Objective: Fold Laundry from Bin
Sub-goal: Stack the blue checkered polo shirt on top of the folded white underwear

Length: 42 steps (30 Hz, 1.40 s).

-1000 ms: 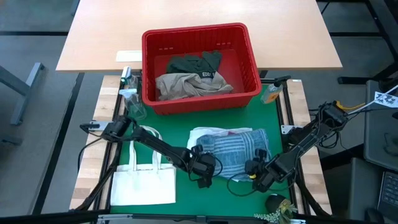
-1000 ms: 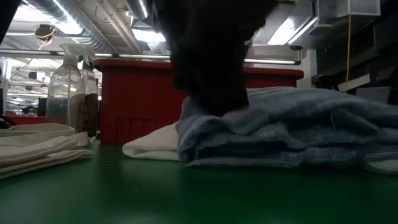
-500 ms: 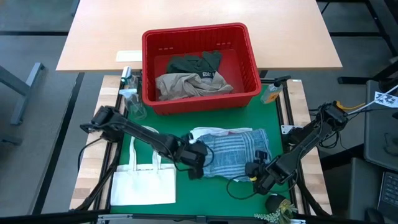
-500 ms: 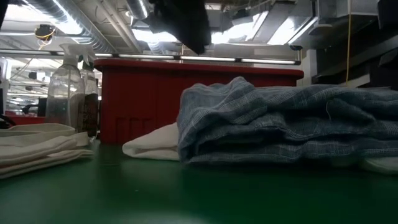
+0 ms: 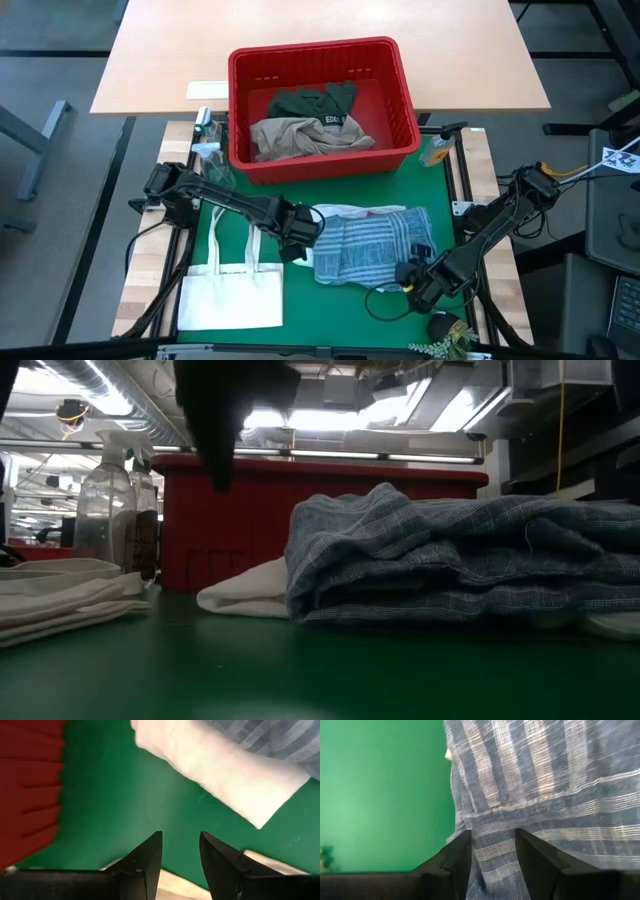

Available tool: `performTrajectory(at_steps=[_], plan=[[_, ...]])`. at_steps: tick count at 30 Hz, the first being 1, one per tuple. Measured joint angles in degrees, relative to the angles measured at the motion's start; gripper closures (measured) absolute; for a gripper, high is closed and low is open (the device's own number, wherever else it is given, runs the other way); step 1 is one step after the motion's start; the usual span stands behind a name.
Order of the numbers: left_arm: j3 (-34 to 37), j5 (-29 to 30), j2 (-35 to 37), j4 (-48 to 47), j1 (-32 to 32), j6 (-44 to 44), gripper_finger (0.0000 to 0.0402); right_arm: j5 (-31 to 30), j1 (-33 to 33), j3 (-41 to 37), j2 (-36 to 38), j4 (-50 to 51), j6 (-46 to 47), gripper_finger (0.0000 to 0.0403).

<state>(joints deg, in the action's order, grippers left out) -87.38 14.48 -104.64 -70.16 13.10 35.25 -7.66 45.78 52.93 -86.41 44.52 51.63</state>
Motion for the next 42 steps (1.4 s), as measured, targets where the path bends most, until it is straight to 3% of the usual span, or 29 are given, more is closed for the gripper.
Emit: performTrajectory(at_steps=[10,18,37,42], plan=[[13.71,-14.82,0.00,22.97,-2.32,-4.12,0.0276,4.61,1.43,0.00,0.04,0.56,0.05,0.0249],[15.63,-21.27,0.00,34.27,-2.03,-2.09,0.0276,4.28,6.24,0.02,0.06,0.23,0.56,0.0249],[15.63,-14.91,0.00,36.86,-0.71,4.58,0.0275,4.28,7.48,0.02,0.10,-0.05,0.59,0.0249],[15.63,-14.95,0.00,36.88,-0.62,4.95,0.0247,4.26,7.48,0.02,0.10,-0.05,0.59,0.0249]])
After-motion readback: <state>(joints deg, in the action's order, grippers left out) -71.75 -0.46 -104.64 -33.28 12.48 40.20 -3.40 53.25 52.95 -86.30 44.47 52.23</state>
